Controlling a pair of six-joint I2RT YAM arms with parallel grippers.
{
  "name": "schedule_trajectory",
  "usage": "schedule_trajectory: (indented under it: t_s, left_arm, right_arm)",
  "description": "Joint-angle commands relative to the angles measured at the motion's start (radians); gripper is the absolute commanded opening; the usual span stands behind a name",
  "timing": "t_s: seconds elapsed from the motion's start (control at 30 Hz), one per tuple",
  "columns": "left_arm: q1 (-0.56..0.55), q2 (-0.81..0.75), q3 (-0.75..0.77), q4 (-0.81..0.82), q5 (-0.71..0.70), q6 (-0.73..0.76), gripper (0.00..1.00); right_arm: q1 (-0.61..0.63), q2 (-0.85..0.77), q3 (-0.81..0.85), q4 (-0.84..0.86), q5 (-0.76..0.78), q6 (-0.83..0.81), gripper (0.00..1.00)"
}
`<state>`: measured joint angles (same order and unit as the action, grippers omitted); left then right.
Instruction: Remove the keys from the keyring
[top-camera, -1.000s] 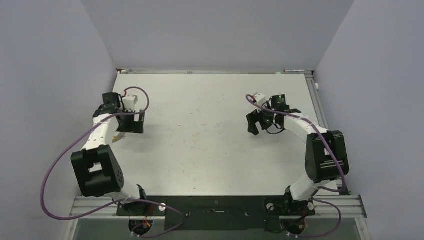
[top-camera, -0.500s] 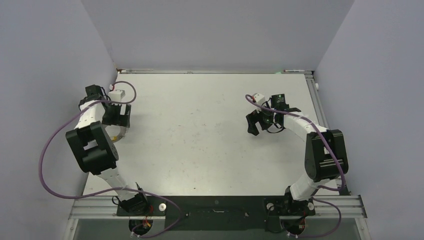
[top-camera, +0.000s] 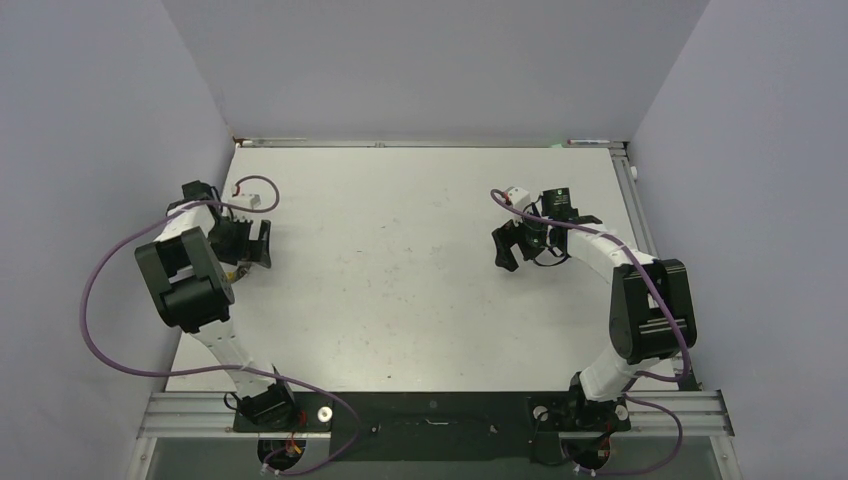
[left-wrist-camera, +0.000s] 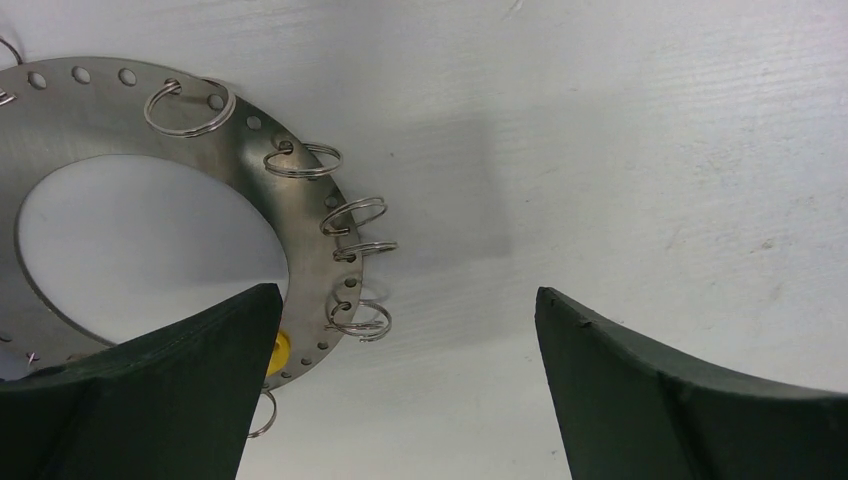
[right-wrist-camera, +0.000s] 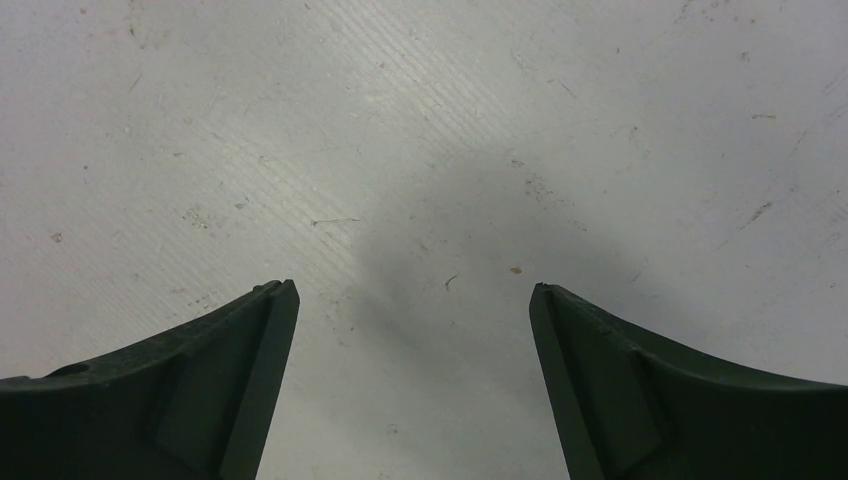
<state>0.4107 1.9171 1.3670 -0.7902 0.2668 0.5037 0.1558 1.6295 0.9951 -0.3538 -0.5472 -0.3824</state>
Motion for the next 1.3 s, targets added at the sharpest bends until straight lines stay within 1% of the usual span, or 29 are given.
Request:
schedule_trajectory:
  t_s: [0.0,0.17,0.33,0.53,0.7,0.87,0.9,1.1,1.17,1.27]
  left_arm:
    - [0.023,0.016,0.022,0.014,0.036,0.018,0.96]
    - [0.025,0.054,0.031,-0.017,0.058,0.033,0.96]
    - [0.013,0.061,0.007,-0.031,0.108,0.035,0.96]
    - [-0.096,0.018,-0.081,-0.010,0.094,0.023,0.96]
    - [-0.239,-0.019,-0.132,0.020,0.068,-0.038,0.96]
    - [-0.396,-0.031,-0.133,0.022,0.062,-0.099,0.96]
    - [-0.458,-0.033,-0.134,0.023,0.062,-0.112,0.96]
    - [-0.698,-0.034,-0.135,0.019,0.053,-0.144,0.96]
    - [-0.774,-0.031,-0.127,0.010,0.050,-0.148,0.96]
    - [-0.860,-0.047,-0.113,-0.003,0.059,-0.160,0.96]
  right_arm:
    - [-0.004,-0.001,0.029,0.013,-0.022,-0.015,0.90]
    - [-0.004,0.001,0.029,0.019,-0.023,-0.012,0.90]
    - [-0.004,0.003,0.030,0.021,-0.023,-0.011,0.90]
    - [-0.004,0.001,0.032,0.022,-0.027,-0.012,0.90]
    - [-0.005,-0.003,0.026,0.028,-0.032,-0.012,0.90]
    - [-0.011,-0.011,0.019,0.031,-0.034,-0.015,0.90]
    - [-0.012,-0.014,0.018,0.033,-0.034,-0.015,0.90]
    - [-0.027,-0.032,0.006,0.035,-0.039,-0.018,0.90]
    - [-0.032,-0.036,0.004,0.035,-0.043,-0.017,0.90]
    - [-0.036,-0.042,0.000,0.035,-0.048,-0.015,0.90]
